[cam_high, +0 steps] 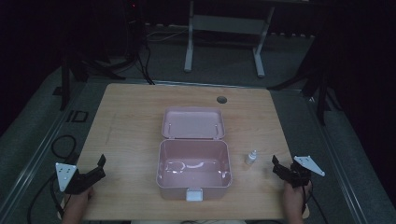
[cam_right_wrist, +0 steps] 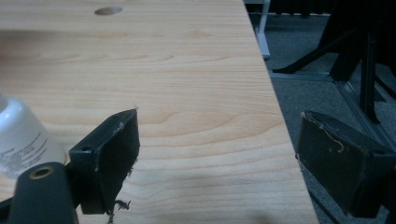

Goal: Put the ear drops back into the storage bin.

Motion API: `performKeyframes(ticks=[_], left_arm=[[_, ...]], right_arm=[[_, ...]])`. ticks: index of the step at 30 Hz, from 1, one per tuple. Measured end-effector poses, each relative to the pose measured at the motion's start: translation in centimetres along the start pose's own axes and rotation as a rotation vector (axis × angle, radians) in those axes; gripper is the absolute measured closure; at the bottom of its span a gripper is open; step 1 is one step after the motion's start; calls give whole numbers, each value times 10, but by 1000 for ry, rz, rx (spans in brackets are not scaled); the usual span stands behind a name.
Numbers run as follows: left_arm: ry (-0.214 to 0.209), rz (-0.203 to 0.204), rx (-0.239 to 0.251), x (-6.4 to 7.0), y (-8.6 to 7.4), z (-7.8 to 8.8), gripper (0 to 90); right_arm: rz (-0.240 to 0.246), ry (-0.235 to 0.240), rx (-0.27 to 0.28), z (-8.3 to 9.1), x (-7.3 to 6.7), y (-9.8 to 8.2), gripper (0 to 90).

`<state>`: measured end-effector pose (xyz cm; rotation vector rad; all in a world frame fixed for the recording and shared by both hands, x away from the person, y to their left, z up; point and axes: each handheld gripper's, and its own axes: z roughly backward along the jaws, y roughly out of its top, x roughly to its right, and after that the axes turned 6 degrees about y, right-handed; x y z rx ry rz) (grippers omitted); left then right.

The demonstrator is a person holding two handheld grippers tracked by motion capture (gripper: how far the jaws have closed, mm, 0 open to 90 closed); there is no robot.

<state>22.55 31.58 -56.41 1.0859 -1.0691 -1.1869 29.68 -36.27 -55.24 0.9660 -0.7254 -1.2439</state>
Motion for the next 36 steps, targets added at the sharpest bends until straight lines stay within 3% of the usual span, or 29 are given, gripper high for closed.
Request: performKeyframes(ticks=[4, 15, 17, 21, 28, 29, 32, 36], left_arm=[[-1, -2, 0, 0, 0, 0, 23], [-1, 2, -1, 0, 0, 0, 23], [-1, 1, -1, 0, 0, 0, 23], [0, 2, -2, 0, 0, 0, 24], [-1, 3, -3, 0, 0, 0, 23], [-1, 3, -3, 0, 0, 0, 24], [-2, 4, -4, -1, 0, 0, 24], [-3, 5, -4, -1, 0, 0, 24]], right_arm=[[15, 31, -12, -2, 0, 1, 137], [50, 84, -128, -9, 0, 9, 137], [45, 126, -202, -10, -1, 12, 129], [55, 150, -288, -10, -2, 13, 129], [73, 190, -380, -6, -4, 20, 130], [81, 221, -434, -6, -5, 23, 130], [107, 238, -510, -7, -9, 25, 130], [124, 243, -548, -6, -11, 27, 128]])
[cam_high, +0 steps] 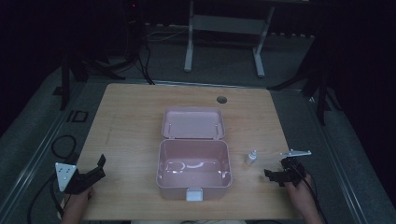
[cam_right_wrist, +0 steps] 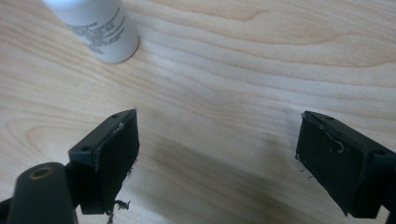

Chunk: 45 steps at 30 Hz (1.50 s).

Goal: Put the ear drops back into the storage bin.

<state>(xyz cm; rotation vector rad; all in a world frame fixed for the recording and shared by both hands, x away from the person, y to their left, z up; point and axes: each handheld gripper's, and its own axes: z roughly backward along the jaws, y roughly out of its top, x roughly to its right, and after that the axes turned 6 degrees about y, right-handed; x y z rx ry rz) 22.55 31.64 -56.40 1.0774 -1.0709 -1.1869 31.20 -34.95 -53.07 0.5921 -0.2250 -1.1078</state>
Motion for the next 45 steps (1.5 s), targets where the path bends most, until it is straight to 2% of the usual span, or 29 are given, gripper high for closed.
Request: performKeyframes(ticks=[2, 9, 10, 11, 17, 20, 26, 31, 36, 45], left_arm=[[0, 0, 0, 0, 0, 0, 24], [-1, 0, -1, 0, 0, 0, 24], [-1, 0, -1, 0, 0, 0, 23], [-2, 0, -1, 0, 0, 0, 24], [0, 0, -1, 0, 0, 0, 23], [0, 0, -1, 0, 0, 0, 24], [0, 2, -1, 0, 0, 0, 23], [0, 2, -1, 0, 0, 0, 23], [1, 3, -1, 0, 0, 0, 23], [1, 5, 0, 0, 0, 0, 24]], right_arm=[[1, 2, -7, 0, 0, 0, 127], [17, 38, -123, 2, -2, 4, 110], [17, 38, -123, 2, -2, 4, 110], [33, 35, -154, 3, -4, 5, 110], [64, 36, -236, 5, -4, 6, 110], [85, 20, -274, 7, -5, 6, 111], [105, 33, -356, 10, -6, 9, 111], [138, 57, -448, 11, -8, 12, 111], [214, 65, -578, 11, -13, 13, 111], [208, 77, -625, 15, -15, 21, 128]])
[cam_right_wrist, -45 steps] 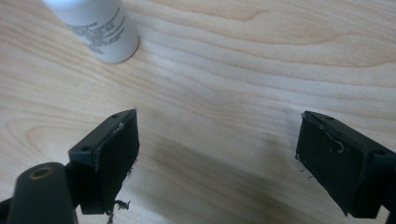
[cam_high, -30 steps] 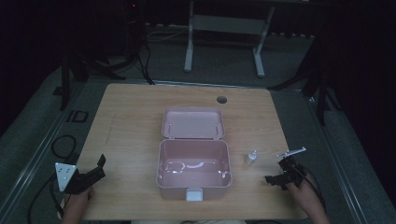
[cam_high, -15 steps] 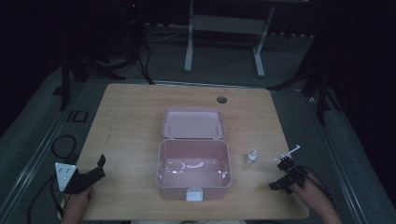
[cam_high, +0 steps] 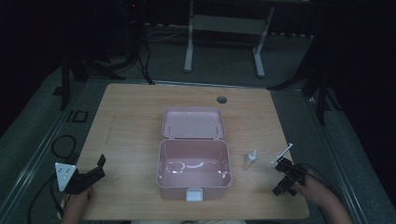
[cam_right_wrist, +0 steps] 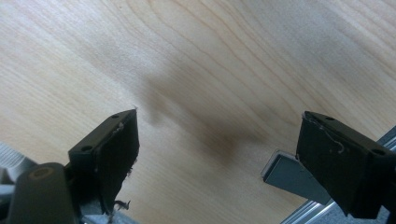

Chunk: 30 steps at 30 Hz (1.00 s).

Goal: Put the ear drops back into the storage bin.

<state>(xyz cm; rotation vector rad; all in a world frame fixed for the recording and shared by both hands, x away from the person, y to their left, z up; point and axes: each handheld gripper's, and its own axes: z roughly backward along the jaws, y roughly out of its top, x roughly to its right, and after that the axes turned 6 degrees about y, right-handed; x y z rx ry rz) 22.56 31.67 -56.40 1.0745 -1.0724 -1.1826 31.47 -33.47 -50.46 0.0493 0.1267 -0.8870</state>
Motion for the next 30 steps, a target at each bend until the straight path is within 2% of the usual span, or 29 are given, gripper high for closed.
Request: performKeyframes(ticks=[3, 5, 12, 16, 25, 27, 30], left_arm=[[-1, 0, 0, 0, 0, 0, 24], [-1, 0, 0, 0, 0, 0, 24], [-1, 0, 0, 0, 0, 0, 23], [0, 0, -1, 0, 0, 0, 23], [-1, -1, -2, 0, 0, 0, 24], [-1, -1, -2, 0, 0, 0, 24], [-1, -3, -3, 0, 0, 0, 24]], right_arm=[[-1, 7, -12, 1, -1, 1, 128], [14, 28, -40, 1, -2, 2, 124], [44, 43, -84, 1, -4, 8, 115], [53, 42, -90, 1, -4, 10, 115], [86, 30, -68, 7, -7, 28, 116], [97, 9, -74, 7, -9, 36, 116], [100, 11, -83, 7, -10, 46, 116]])
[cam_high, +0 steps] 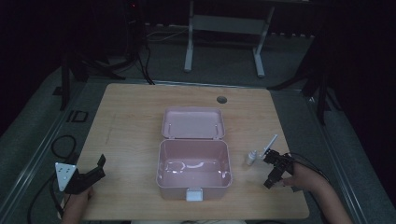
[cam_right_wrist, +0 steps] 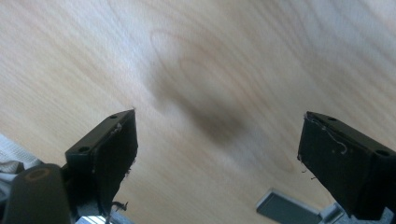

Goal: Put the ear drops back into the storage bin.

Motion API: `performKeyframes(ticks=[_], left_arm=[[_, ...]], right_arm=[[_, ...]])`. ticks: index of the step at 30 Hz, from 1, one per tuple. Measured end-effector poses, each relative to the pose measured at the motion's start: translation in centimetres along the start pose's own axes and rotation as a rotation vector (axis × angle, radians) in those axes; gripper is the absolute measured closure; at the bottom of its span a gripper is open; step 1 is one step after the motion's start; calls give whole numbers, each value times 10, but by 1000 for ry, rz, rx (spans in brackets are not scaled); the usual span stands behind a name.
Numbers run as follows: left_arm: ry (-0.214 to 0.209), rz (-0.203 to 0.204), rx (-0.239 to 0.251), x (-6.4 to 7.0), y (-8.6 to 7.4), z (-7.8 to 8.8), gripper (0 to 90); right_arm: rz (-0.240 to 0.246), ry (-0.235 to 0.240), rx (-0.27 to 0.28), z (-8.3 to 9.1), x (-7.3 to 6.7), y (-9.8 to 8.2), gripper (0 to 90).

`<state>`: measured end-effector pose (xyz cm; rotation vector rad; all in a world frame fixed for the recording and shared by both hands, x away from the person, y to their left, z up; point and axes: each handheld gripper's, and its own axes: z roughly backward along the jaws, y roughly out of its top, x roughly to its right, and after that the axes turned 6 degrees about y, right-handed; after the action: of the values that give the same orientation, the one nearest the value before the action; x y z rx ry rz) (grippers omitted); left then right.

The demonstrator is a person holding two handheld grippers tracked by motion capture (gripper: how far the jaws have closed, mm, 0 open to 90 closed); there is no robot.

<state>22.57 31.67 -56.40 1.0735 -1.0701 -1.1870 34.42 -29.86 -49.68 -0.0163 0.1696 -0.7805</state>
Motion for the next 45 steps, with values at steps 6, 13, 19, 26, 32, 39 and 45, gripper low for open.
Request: performKeyframes(ticks=[6, 13, 19, 26, 32, 39, 45], left_arm=[[-1, 1, 0, 0, 0, 0, 23], [-2, -1, -1, 0, 0, 0, 23], [-4, 0, -1, 0, 0, 0, 23], [-5, -1, -1, 0, 0, 0, 23], [-6, 0, -2, 0, 0, 0, 23], [-6, 0, -4, 0, 0, -1, 23], [-6, 0, -4, 0, 0, -1, 24]], right_arm=[[2, 2, 12, 2, 2, 19, 116], [4, 21, 25, 7, 3, 41, 131], [6, 42, 45, 11, 4, 54, 140], [-26, 38, 48, 12, 7, 73, 160], [-48, 47, 34, 8, 10, 84, 227], [-59, 52, 21, 1, 11, 93, 327], [-57, 22, 16, -1, 12, 97, 454]])
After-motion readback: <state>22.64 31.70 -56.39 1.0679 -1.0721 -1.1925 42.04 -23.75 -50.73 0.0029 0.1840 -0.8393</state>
